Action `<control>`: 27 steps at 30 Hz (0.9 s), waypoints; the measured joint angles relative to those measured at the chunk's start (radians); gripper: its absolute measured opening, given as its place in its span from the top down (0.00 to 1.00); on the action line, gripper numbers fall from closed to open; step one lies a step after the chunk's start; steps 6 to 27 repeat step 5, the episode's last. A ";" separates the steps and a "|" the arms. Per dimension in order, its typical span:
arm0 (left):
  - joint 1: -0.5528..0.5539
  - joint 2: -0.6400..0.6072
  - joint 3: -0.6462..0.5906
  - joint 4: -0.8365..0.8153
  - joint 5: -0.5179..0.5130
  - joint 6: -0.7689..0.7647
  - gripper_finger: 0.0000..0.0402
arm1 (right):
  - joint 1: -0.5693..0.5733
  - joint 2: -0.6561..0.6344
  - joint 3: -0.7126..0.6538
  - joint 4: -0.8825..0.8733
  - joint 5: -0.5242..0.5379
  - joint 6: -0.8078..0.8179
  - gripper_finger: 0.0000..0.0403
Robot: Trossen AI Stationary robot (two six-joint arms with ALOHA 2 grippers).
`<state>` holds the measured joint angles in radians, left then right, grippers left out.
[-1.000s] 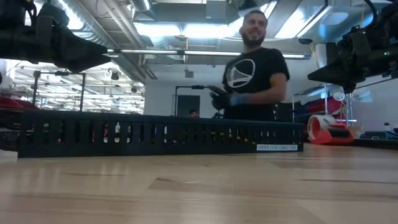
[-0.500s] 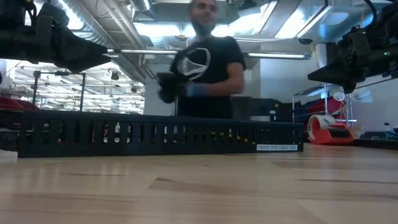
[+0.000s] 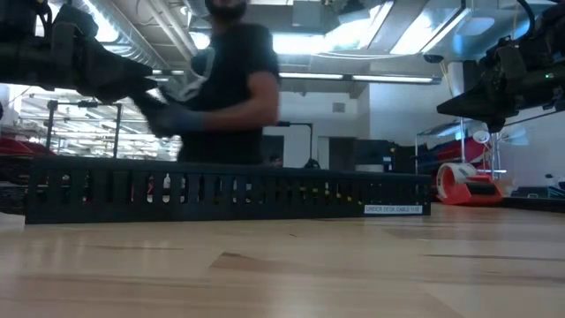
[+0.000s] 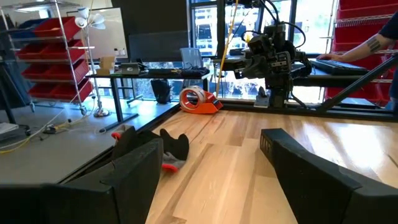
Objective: Ziptie cables
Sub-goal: Return to Home Position
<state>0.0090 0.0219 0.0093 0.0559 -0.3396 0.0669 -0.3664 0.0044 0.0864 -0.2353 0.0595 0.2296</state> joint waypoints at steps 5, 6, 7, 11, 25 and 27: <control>0.000 0.000 0.000 0.000 0.000 0.000 0.27 | 0.000 0.000 0.000 0.000 0.000 0.000 1.00; 0.000 0.000 0.000 0.000 0.000 0.000 0.27 | 0.000 0.000 0.000 0.000 0.000 0.000 1.00; 0.000 0.000 0.000 0.000 0.000 0.000 0.27 | 0.000 0.000 0.000 0.000 0.000 0.000 1.00; 0.000 0.000 0.000 0.000 0.000 0.000 0.27 | 0.000 0.000 0.000 0.000 0.000 0.000 1.00; 0.000 0.000 0.000 0.000 0.000 0.000 0.27 | 0.000 0.000 0.000 0.000 0.000 0.000 1.00; 0.000 0.000 0.000 0.000 0.000 0.000 0.27 | 0.000 0.000 0.000 0.000 0.000 0.000 1.00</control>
